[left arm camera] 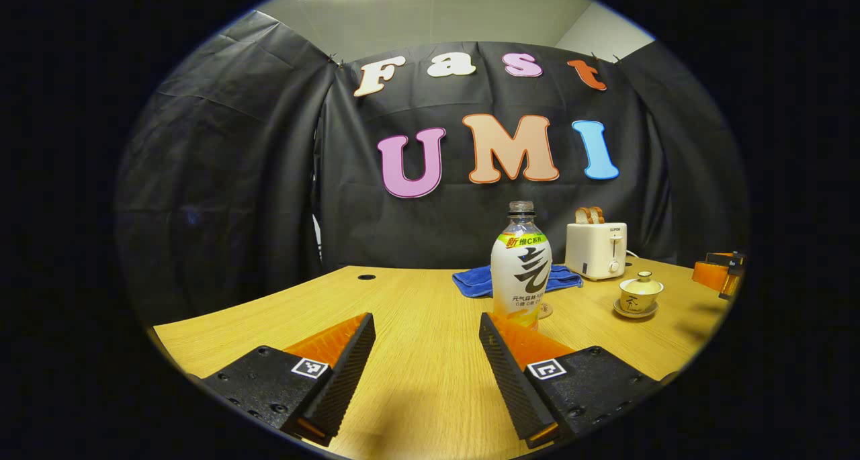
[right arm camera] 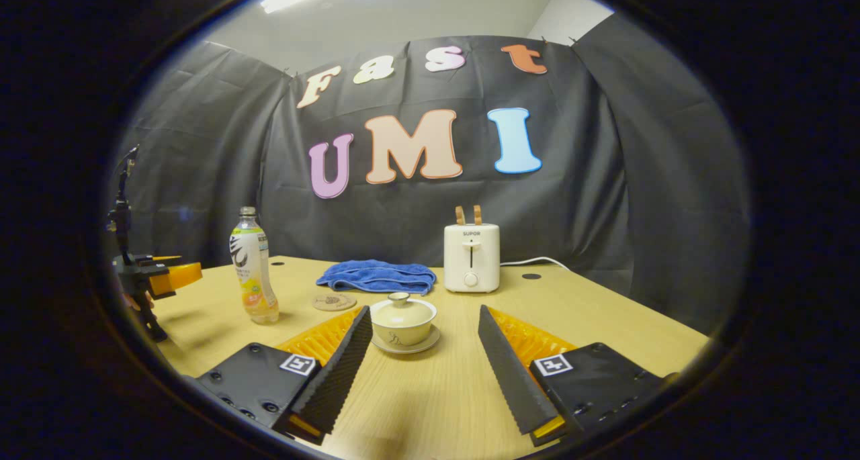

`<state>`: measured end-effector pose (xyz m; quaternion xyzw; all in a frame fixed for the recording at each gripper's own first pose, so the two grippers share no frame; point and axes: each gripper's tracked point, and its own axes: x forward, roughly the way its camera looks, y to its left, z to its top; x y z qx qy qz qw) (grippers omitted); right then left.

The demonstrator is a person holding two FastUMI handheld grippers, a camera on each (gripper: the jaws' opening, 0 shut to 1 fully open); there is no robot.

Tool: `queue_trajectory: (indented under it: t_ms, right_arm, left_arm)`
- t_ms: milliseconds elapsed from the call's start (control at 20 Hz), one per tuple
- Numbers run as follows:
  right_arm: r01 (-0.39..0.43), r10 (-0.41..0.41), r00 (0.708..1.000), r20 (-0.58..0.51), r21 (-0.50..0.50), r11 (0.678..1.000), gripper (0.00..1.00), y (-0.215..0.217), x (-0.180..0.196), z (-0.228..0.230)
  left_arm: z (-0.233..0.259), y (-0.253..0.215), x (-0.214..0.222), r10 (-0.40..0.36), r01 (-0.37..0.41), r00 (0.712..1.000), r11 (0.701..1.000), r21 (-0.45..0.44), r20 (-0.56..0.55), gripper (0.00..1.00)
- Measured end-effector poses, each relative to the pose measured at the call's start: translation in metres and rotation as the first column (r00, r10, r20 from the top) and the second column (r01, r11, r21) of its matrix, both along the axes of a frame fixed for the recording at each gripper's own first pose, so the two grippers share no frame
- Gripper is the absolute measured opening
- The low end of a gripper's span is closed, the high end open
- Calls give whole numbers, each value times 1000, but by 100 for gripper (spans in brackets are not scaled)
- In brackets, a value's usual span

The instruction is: Open the teacup lid with one hand, grasp the water bottle and pour water into the teacup with the other hand; after pouring, place the water bottle on the coaster and then close the teacup lid.

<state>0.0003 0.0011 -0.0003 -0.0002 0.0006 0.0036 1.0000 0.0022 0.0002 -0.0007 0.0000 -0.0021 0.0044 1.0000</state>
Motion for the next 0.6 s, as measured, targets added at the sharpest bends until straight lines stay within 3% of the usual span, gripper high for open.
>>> queue_trajectory:
  t_ms: [600]
  right_arm:
    - [-30, 30, 1000, -8, 0, 1000, 96, 10, 22, -1]
  left_arm:
    - [0, -3, -1, -8, 8, 1000, 1000, 0, 1, 91]
